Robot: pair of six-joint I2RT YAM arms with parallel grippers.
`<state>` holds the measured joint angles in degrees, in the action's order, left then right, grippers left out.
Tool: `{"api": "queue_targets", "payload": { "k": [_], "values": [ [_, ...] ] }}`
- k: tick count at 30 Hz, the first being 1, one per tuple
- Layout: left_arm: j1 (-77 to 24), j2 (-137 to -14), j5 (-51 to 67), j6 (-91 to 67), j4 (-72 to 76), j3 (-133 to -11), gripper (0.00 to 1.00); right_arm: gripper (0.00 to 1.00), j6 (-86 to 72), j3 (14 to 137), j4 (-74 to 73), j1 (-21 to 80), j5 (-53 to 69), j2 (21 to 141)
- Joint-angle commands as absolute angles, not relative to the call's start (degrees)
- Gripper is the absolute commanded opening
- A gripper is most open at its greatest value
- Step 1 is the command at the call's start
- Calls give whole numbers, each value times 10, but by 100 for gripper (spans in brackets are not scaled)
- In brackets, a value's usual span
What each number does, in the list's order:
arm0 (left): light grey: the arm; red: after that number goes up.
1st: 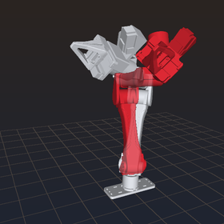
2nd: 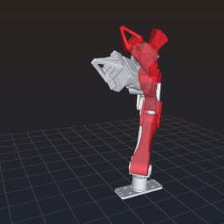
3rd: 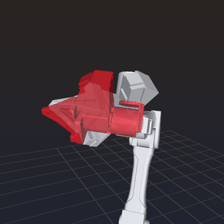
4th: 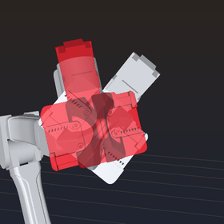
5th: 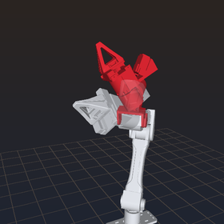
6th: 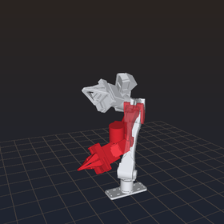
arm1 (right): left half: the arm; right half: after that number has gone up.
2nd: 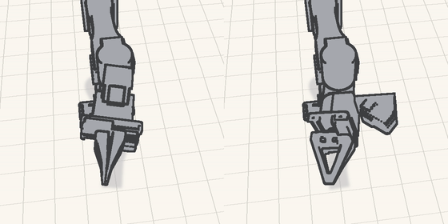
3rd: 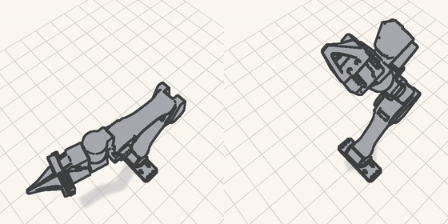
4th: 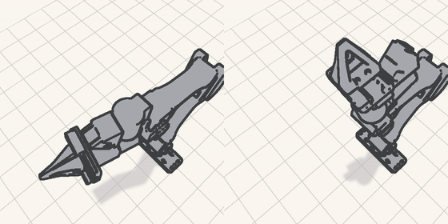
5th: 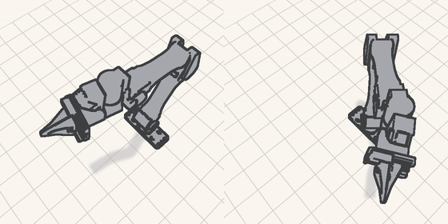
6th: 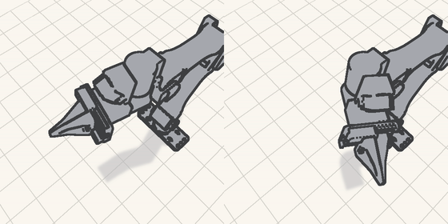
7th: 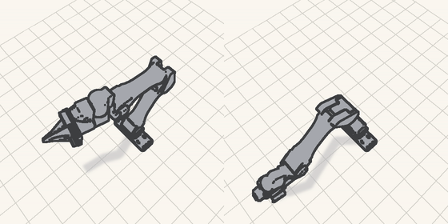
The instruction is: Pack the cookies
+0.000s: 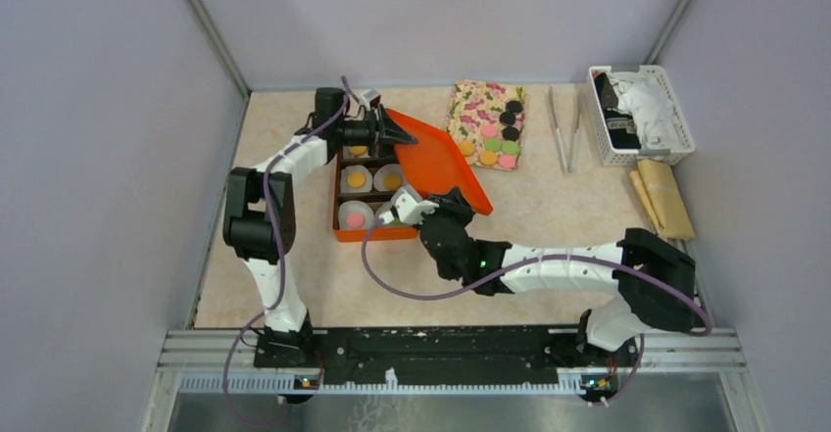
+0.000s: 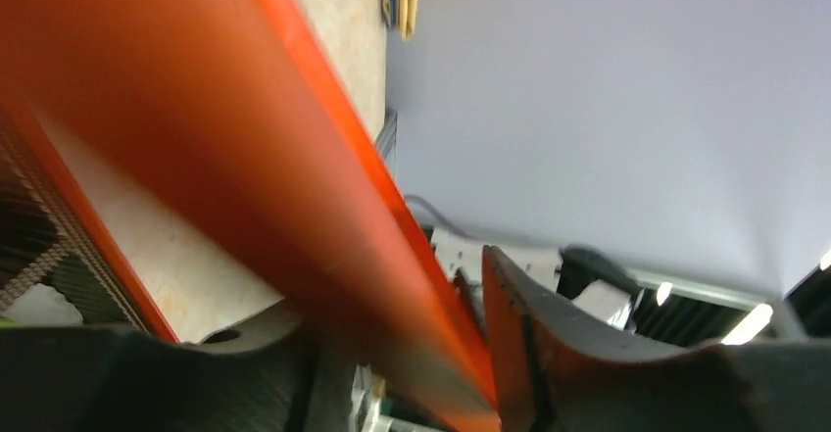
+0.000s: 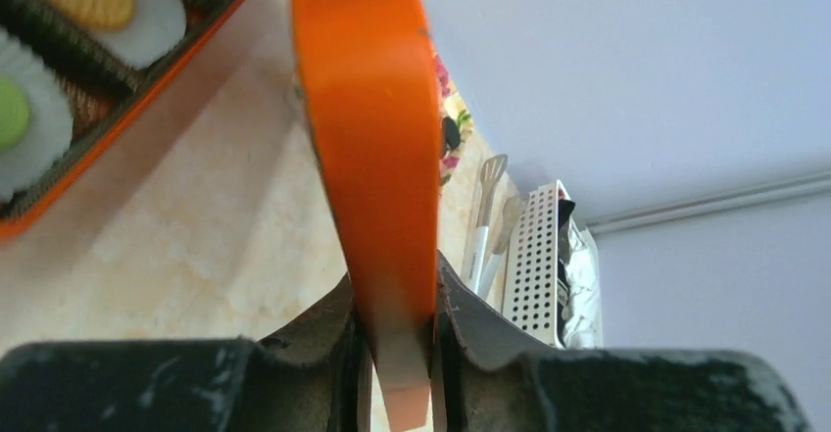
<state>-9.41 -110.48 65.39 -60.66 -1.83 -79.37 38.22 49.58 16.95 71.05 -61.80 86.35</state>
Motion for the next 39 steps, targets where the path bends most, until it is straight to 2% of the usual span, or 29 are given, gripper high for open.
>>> {"api": "queue_targets", "payload": {
  "k": [1,5,7,10,17,19,20,22,23,24,25,27,29,33,39],
  "values": [
    [-127,-1063,761,-577,37,-785,59,0,383,573,357,685,-644,845],
    [-125,-1048,758,-599,79,-796,74,0,386,584,353,679,-637,840],
    [-119,-1038,755,-619,104,-799,76,0,388,591,349,676,-633,835],
    [-103,-1024,760,-694,225,-796,83,0,384,601,337,669,-629,826],
    [-52,-1025,767,-896,469,-846,85,0,358,613,302,641,-614,809],
    [-37,-1024,754,-954,540,-845,80,0,343,618,286,630,-608,805],
    [-30,-1020,746,-969,561,-841,72,0,334,622,275,624,-605,804],
    [-18,-1004,734,-953,555,-832,48,0,313,632,250,611,-600,802],
    [-15,-993,728,-916,518,-826,32,0,302,639,238,603,-595,800],
    [-11,-977,719,-843,436,-824,15,0,280,653,205,594,-586,797],
    [-9,-960,698,-749,315,-830,3,0,231,671,161,582,-569,792],
    [-8,-933,573,-516,-28,-873,0,0,125,725,59,548,-503,780],
    [-13,-914,418,-380,-197,-909,0,0,41,757,-5,508,-422,766],
    [-15,-857,246,-323,-256,-853,0,0,-81,786,-75,431,-268,750],
    [-23,-780,106,-325,-250,-714,0,0,-207,773,-78,334,-59,724]
  ]
}}
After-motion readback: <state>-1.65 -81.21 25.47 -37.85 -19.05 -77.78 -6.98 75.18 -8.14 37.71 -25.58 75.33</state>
